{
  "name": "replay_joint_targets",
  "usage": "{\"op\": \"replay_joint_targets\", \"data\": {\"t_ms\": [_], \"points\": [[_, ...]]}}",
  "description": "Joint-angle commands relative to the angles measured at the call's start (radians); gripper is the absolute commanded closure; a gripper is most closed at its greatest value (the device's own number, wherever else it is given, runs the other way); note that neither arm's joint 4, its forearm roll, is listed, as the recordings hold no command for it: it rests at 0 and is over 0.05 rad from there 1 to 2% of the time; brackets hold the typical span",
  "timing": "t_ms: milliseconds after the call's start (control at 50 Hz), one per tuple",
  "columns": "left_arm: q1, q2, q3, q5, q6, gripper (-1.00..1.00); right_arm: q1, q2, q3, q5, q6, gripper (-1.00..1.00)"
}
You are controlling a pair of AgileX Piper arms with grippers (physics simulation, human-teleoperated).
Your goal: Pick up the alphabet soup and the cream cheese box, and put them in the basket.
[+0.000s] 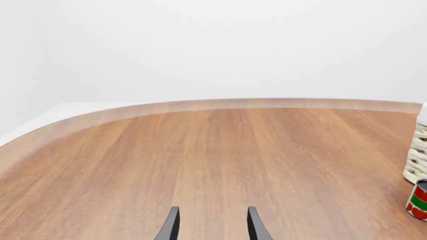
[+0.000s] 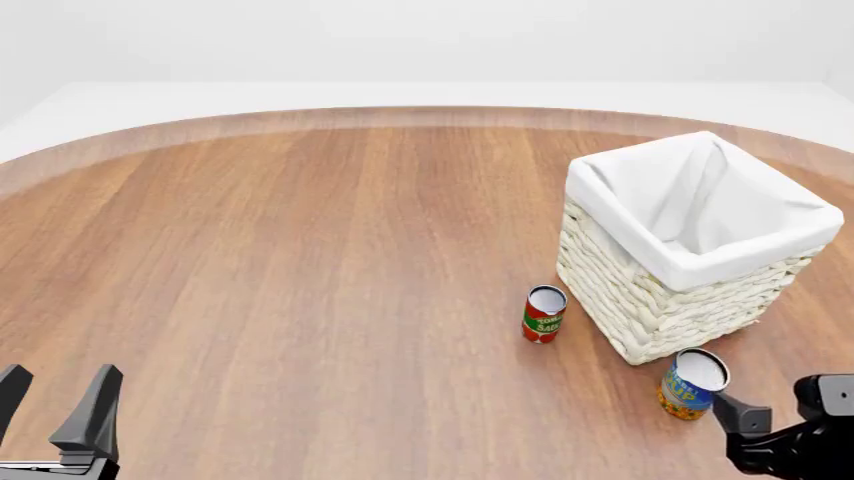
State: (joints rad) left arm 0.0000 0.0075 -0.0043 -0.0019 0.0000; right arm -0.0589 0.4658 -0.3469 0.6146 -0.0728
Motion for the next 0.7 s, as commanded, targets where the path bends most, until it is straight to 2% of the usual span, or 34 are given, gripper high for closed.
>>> {"op": "replay_joint_targets", "data": {"t_ms": [20,120,180,260,300,420,500,580,620,660,700], "points": [[0.0,0.0,0.0,0.0,0.0,-1.0,-0.003,-0.002,0.001,0.002,0.001,-1.0],[0.0,0.0,0.0,0.0,0.0,-1.0,-0.004,-0.015,-0.008,0.026,0.001,-1.0],[0.0,0.0,0.0,0.0,0.0,-1.0,-0.005,-0.006,0.016,-0.007,0.006,-1.0],[0.0,0.0,0.0,0.0,0.0,-1.0,-0.004,-0.022,-0.011,0.034,0.003,-1.0],[0.0,0.0,0.0,0.0,0.0,-1.0,-0.011,-0.012,0.023,-0.007,-0.004,-1.0],[0.0,0.0,0.0,0.0,0.0,-1.0,-0.014,-0.014,0.02,0.0,-0.008,-1.0],[0.0,0.0,0.0,0.0,0.0,-1.0,-0.026,0.006,0.054,-0.051,-0.018,-1.0],[0.0,0.0,0.0,0.0,0.0,-1.0,-0.025,0.009,0.06,-0.061,-0.016,-1.0],[0.0,0.0,0.0,0.0,0.0,-1.0,-0.022,-0.003,0.034,-0.022,-0.018,-1.0],[0.0,0.0,0.0,0.0,0.0,-1.0,-0.03,0.016,0.07,-0.075,-0.027,-1.0],[0.0,0.0,0.0,0.0,0.0,-1.0,-0.028,0.021,0.078,-0.085,-0.026,-1.0]]}}
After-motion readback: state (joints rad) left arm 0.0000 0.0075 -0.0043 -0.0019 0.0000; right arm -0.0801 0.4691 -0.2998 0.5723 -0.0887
